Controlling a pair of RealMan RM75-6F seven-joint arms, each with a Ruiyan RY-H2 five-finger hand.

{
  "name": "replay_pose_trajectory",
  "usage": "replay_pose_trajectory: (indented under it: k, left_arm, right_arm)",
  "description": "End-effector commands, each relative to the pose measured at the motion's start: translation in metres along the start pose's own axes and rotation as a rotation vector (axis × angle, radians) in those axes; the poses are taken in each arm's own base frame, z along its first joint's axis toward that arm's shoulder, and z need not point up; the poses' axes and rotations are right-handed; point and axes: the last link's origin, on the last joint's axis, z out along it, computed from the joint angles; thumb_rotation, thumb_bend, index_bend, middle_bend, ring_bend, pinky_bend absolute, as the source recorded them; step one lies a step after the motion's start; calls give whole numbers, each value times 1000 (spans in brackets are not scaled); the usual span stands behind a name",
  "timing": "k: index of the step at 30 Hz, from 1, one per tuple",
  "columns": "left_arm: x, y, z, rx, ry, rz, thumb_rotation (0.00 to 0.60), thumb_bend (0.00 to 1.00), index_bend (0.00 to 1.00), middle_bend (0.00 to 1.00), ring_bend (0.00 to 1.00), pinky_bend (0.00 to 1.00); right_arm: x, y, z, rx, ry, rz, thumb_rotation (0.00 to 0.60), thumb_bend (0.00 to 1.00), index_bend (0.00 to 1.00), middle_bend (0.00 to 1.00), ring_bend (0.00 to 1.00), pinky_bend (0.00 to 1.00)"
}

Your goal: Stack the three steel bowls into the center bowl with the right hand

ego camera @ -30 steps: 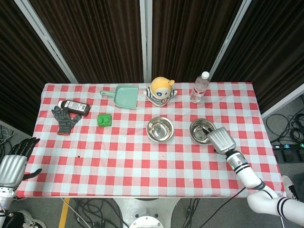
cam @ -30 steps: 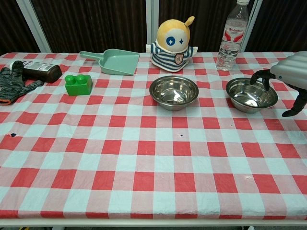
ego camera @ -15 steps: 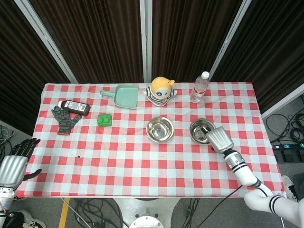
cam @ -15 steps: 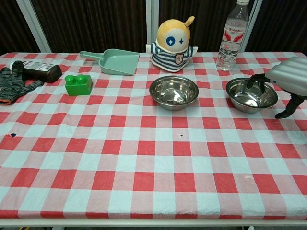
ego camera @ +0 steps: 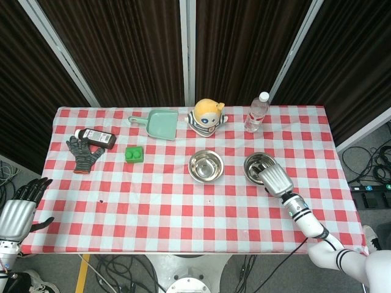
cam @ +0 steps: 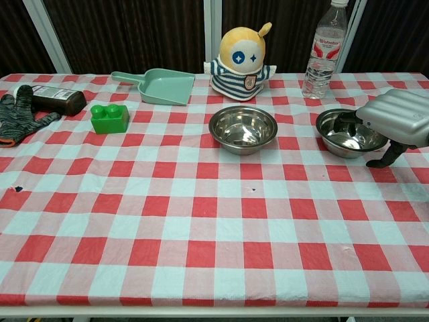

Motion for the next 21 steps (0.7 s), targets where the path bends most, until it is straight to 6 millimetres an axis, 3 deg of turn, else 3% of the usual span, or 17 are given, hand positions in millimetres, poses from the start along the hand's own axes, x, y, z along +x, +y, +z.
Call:
replay_pose_trajectory:
  k: [1,8,21]
  left_arm:
    - [0,0,1,-2,1,-1,600,37,155,199,134,218]
    - [1,0,2,-5,0,0,600,37,155,199,135,217]
    - [2,1,3,-12,-1,-1,600,37,155,198,134,218]
  right_arm:
    - [0,-1,2,6,2,2,600,149,297,382,765,729]
    - [-2,-2,7,5,2,-4,600,209,342,392,774,735]
    - [-10,-5,11,4,-15,-13,600,293,522,503,793,748]
